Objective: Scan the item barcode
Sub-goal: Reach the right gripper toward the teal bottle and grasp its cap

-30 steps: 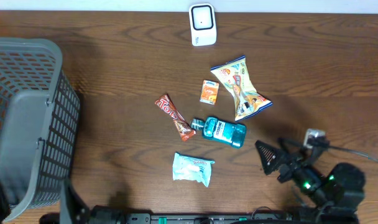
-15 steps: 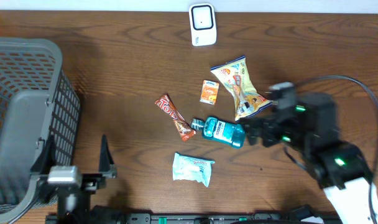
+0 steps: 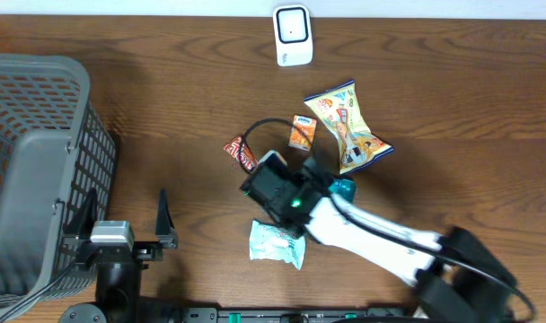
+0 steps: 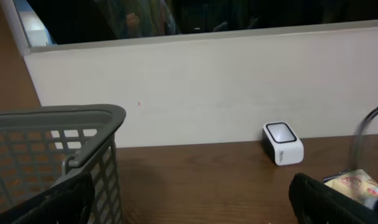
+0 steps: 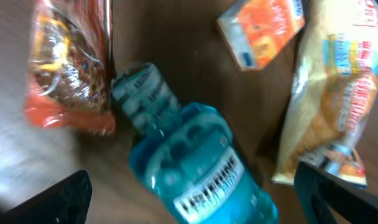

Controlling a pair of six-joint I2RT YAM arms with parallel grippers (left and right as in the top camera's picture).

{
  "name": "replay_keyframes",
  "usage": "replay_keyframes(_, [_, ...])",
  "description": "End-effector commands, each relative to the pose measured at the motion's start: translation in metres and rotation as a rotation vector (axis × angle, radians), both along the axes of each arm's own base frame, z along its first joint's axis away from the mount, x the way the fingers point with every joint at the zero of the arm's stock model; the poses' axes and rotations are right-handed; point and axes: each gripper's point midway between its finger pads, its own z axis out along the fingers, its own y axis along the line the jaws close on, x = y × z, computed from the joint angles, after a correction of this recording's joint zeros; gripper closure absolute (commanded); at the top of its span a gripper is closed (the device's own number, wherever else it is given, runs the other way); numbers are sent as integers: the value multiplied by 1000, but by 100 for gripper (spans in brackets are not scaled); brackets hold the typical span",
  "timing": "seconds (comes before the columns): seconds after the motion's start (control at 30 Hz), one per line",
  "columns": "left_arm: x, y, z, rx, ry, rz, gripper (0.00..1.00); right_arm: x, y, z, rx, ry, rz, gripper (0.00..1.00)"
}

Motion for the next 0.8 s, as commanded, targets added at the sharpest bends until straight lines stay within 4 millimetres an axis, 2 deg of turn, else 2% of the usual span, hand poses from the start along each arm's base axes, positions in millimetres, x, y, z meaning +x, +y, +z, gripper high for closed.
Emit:
replay_keyframes(0.0, [-1,3,3,-7,-11,13,0,19,2,0,-75,-105,-37,1])
replay_keyframes(0.13, [-1,3,3,-7,-11,13,0,21,18,-17,-23,-71,-21,3])
replay_keyframes(0.3, [-1,2,3,-7,-11,11,0,25,14,-34,-50,-53,-33,11])
replay_keyframes(0.47, [-2,0,3,-7,-11,-3,0,25,4,-66,-122,-5,-26,18])
replay_keyframes(0.57, [-2,-3,3,-7,-11,-18,0,22,-4,-87,-184,34,-10,35])
replay_keyframes(0.63, [-2,-5,3,-8,-12,-29,0,19,-7,-99,-218,56,3,42])
replay_keyframes(0.67, [-2,-7,3,-8,-11,-40,0,16,-11,-107,-241,73,7,50])
replay_keyframes(0.77, [-2,-9,3,-7,-12,-49,0,12,-15,-113,-261,98,9,64])
